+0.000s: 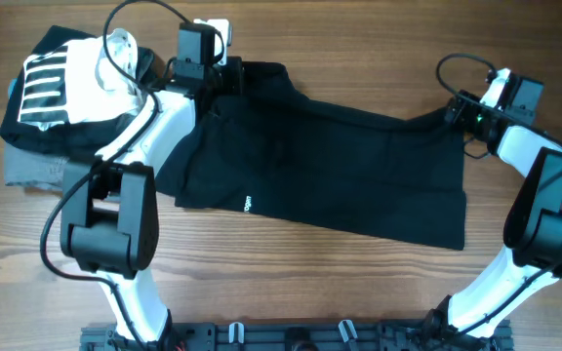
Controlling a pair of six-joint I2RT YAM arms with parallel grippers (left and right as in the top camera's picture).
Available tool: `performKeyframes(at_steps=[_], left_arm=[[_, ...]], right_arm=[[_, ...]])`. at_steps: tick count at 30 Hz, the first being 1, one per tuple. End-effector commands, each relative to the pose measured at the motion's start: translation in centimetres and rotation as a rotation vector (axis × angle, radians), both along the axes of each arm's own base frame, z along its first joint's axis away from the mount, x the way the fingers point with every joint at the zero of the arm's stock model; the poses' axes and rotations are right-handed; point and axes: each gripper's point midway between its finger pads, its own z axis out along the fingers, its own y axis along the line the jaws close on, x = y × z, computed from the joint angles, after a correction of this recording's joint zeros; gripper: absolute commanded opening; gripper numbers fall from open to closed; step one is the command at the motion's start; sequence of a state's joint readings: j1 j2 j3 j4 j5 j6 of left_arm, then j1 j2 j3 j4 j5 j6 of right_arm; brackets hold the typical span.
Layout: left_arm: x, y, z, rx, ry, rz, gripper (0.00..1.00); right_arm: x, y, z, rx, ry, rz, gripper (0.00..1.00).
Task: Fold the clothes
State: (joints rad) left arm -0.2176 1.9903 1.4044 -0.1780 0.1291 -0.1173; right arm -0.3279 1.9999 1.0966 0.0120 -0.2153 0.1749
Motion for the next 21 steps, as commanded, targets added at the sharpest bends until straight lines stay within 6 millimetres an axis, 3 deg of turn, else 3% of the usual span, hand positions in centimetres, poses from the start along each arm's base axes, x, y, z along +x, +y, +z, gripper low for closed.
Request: performKeyframes(at_steps=[1,4,6,10,14,18,21], left_arm=[[0.0,-0.2,1.9,-0.023,-0.032,0.002,0.04],[0.0,-0.2,2.2,-0.024,-0.037,0.002,0.04],[-0.1,-0.2,3.3,-0.027,-0.052,0.002,0.04],[-0.8,0.9,6.6,0.0,-0.098,0.042,0.04],[-3.2,2.9,7.2,0.071,-0.031,0.098,0.04],[-6.6,5.2,5.4,0.179,0.119,0.152,0.04],[-8.8,6.4,4.3,0.236,0.21,0.168,0.04]], right_arm=[[-0.5,1.4,-2.3,0.049,0.043,0.029,0.38],[-0.5,1.2,-1.4,0.049,0.035,0.023,0.04],[-0.6,1.2,0.6,0.042,0.013,0.025,0.04],[-1.4,1.3,7.6,0.016,-0.066,0.021,0.04],[-4.6,2.3,12.4,0.018,-0.055,0.018,0.04],[-8.0,3.4,12.7,0.049,0.041,0.01,0.04],[-11.3,3.4,11.3,0.091,0.186,-0.093,0.04]])
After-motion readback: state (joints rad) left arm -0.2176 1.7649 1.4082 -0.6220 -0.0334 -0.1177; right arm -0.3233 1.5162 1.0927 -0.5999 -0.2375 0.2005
